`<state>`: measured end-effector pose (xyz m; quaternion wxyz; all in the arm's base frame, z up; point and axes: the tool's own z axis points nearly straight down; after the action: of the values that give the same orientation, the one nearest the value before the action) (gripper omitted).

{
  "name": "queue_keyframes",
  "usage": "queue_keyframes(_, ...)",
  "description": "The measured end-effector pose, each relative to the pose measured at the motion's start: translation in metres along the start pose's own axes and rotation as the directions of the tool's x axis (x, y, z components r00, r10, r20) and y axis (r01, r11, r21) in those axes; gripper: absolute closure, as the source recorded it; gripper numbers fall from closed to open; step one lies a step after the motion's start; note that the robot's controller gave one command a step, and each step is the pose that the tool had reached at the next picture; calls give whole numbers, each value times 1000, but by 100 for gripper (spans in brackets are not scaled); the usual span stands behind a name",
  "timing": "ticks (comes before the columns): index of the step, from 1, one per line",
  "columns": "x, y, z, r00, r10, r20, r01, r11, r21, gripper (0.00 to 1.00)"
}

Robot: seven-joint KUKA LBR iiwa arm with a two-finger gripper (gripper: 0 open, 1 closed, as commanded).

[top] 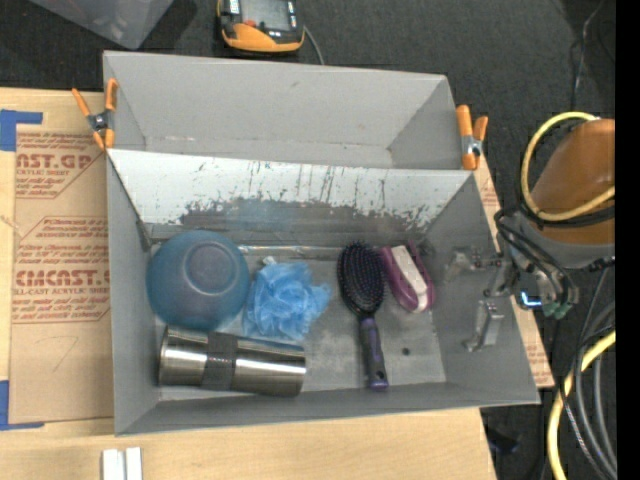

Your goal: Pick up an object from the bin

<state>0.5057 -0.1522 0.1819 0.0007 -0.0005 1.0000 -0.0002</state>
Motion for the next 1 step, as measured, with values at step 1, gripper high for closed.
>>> queue_keyframes(1, 0, 0, 0, 1000, 0, 0, 0, 1000, 0, 0)
